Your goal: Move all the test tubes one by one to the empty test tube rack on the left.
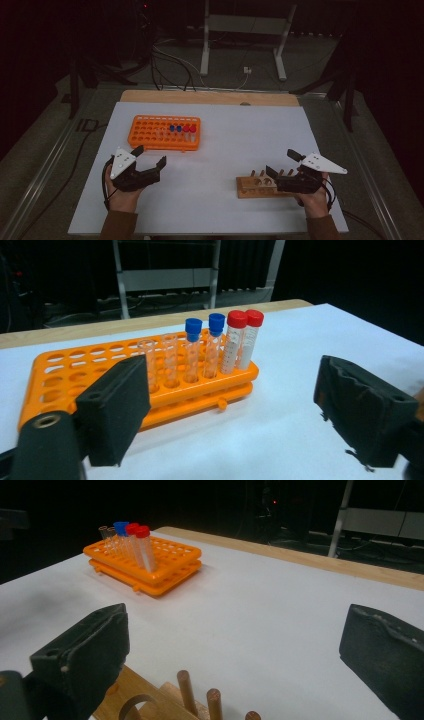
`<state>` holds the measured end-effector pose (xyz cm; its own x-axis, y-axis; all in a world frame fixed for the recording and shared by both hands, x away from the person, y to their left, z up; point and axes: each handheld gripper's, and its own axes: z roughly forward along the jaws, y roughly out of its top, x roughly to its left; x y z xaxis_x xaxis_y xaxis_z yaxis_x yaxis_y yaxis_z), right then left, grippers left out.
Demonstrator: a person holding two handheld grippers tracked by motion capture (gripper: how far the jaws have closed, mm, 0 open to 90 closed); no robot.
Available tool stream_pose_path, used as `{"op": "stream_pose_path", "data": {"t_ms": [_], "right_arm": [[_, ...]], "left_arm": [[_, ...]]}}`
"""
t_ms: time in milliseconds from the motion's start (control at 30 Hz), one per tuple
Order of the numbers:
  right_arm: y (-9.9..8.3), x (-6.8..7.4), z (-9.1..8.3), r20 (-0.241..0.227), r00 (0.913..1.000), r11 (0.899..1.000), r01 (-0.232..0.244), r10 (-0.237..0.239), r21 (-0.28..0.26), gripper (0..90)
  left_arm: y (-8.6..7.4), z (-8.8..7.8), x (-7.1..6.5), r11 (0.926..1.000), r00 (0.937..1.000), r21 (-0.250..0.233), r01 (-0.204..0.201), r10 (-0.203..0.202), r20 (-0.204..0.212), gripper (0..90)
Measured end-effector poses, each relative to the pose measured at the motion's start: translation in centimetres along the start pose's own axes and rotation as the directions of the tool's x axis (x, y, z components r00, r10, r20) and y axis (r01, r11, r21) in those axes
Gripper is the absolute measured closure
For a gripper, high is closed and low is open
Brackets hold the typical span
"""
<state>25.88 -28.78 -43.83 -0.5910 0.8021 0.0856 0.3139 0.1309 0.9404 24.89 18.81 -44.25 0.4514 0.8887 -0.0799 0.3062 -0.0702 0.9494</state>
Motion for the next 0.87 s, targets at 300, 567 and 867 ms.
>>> {"op": "stream_pose_path", "data": {"t_ms": [300,567,867], "right_arm": [[-0.2,-0.2,-0.1,0.013,0.9998,1.000,-0.013,0.013,-0.011,0.0],[-0.5,-0.4,-0.3,0.035,0.9993,1.000,-0.012,0.013,-0.018,0.0],[-0.9,-0.7,-0.1,0.036,0.9990,1.000,-0.026,0.027,-0.006,0.0]], "left_arm": [[-1.1,-1.5,0.1,0.9999,0.9989,-0.004,-0.012,0.012,-0.045,0.5],[-1.9,-2.3,0.9,0.9999,0.9951,-0.009,-0.006,0.005,-0.099,0.5],[-2.3,-1.9,1.2,0.9997,0.9937,0.002,0.023,-0.023,-0.110,0.5]]}}
